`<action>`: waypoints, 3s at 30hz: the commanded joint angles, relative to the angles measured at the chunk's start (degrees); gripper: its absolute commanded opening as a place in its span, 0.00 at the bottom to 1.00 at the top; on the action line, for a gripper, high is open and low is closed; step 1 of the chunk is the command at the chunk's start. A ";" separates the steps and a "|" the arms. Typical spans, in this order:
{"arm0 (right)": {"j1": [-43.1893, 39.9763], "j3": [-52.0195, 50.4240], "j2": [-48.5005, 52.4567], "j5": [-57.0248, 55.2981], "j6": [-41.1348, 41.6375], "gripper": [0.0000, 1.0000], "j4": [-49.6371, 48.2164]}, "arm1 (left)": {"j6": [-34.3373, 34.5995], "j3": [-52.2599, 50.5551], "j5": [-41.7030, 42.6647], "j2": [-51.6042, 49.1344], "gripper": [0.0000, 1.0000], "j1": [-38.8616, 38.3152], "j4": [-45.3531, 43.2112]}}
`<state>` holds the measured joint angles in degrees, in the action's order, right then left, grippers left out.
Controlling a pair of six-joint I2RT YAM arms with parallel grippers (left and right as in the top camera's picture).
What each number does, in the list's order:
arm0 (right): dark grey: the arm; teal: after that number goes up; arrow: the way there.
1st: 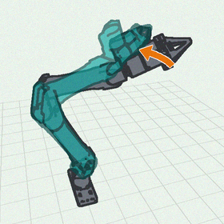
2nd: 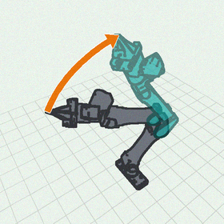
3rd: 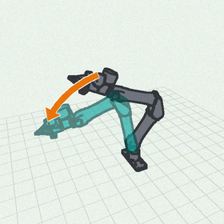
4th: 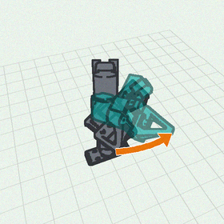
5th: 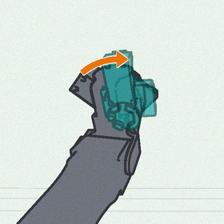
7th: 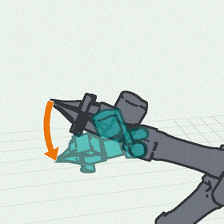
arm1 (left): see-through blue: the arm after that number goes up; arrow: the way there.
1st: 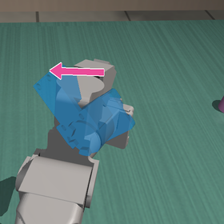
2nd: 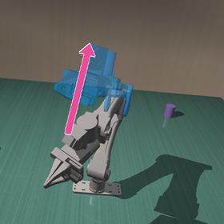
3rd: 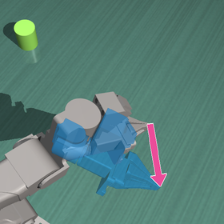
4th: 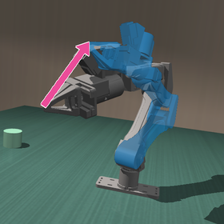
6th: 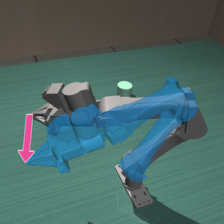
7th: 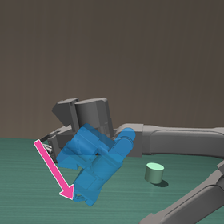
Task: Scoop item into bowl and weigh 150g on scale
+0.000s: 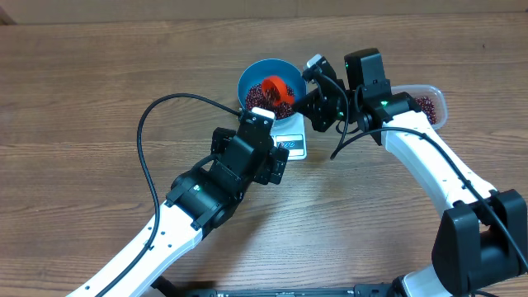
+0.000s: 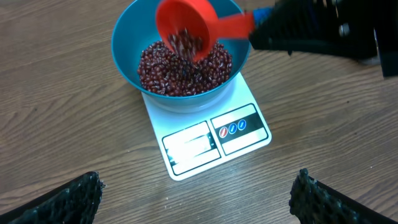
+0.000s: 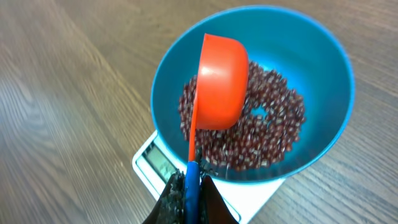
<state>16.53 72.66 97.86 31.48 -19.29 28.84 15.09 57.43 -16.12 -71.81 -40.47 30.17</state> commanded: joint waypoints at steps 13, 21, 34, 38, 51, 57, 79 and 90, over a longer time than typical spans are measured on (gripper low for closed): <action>-0.22 1.33 -1.49 0.11 -8.26 0.04 -0.79 | 0.79 -0.39 -0.79 -0.57 0.99 -0.04 -0.13; -0.22 1.33 -1.49 0.07 -8.31 0.04 1.07 | 0.79 -0.39 -0.79 -0.57 1.00 -0.04 -0.13; -0.33 1.27 -1.49 -5.35 -8.24 0.04 -1.64 | 0.79 -0.39 -0.79 -0.57 0.99 -0.04 -0.11; -0.33 1.27 -1.49 -5.73 -8.22 0.04 -0.31 | 0.79 -0.39 -0.79 -0.57 0.99 -0.04 -0.11; -0.59 1.22 -1.49 -5.97 -8.24 0.04 -0.37 | 0.79 -0.39 -0.79 -0.57 1.00 -0.04 -0.11; -0.59 1.22 -1.49 -5.92 -7.61 0.04 -1.64 | 0.79 -0.39 -0.79 -0.57 1.00 -0.04 -0.11; -0.59 1.22 -1.49 -5.95 -7.63 0.04 -1.66 | 0.79 -0.39 -0.79 -0.57 0.99 -0.04 -0.11; -0.52 1.22 -1.46 -5.97 -8.55 0.04 1.62 | 0.79 -0.39 -0.79 -0.57 1.00 -0.04 -0.11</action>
<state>16.21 72.71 97.86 25.47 -27.05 29.91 15.09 57.43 -16.12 -71.81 -40.47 30.20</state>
